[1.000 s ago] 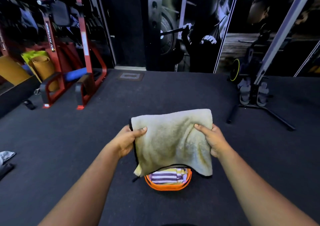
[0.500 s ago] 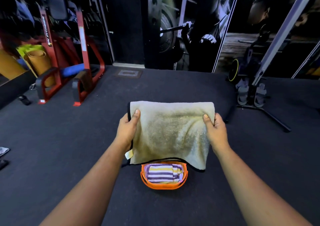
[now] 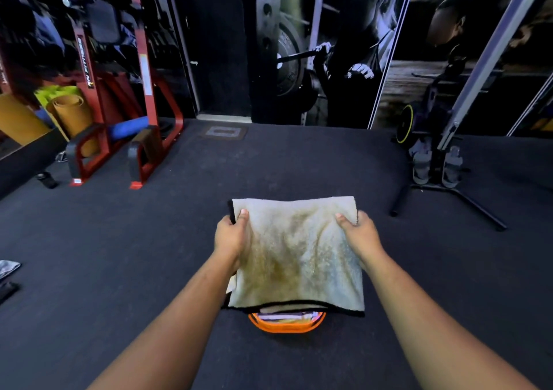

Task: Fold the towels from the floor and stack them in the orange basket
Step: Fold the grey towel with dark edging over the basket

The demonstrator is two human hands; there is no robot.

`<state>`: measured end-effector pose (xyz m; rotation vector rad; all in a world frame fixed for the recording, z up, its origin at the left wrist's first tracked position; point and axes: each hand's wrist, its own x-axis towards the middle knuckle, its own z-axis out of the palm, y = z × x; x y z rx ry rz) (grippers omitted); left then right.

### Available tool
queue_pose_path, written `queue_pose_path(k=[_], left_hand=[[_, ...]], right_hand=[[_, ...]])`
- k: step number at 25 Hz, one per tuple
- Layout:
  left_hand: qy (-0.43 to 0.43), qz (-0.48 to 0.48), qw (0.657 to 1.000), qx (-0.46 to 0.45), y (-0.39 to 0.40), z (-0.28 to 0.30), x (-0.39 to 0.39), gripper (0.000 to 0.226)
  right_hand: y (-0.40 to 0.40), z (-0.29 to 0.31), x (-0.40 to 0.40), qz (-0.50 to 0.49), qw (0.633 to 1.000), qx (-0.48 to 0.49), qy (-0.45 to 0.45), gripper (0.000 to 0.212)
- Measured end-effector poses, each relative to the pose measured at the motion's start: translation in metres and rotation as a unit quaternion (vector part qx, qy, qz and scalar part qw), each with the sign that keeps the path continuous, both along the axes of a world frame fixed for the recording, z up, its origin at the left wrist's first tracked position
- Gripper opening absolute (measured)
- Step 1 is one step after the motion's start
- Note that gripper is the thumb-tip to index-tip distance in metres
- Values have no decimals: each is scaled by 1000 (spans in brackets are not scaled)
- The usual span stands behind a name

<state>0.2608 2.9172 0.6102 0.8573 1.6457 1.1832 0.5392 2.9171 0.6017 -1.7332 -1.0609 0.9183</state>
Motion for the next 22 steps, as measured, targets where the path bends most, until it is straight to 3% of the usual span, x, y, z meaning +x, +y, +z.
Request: queue_pose_path(k=[3,6,8,9,11,13,14,16,18,20,22], left_hand=[[56,2,997,56,-21,-7,16,34],[65,-31,989,129,-51,0,49,18],[10,-104,984,143,-64,7,72,27],[-51,-130,980,143,-66,9,80,33],[-139,-98,978,125,-57,8,83,54],[-174,-15,980,95,-40,9,76,59],[-186,23,979,80,-32,10,72,54],[-211,82,972,61,-19,10,66,44],[-261,119,956,57,-10,10,64,42],[-311,133,939,65,-2,8,65,43],[-340,121,929,80,-2,8,71,43]], right_hand=[[-20,4,-21,-14,993,76,-92,32],[-42,-1,-58,-1,952,220,-212,50],[-54,-4,-82,81,935,244,-245,48],[-58,-2,-94,112,940,223,-233,36],[-63,-2,-100,175,930,232,-225,28],[-63,-18,-93,280,863,283,-311,44],[-64,-26,-87,332,841,289,-313,50],[-72,-39,-79,365,856,277,-238,61],[-85,-58,-75,318,912,237,-110,59],[-96,-72,-73,254,958,130,-16,57],[-94,-85,-63,206,975,-9,77,84]])
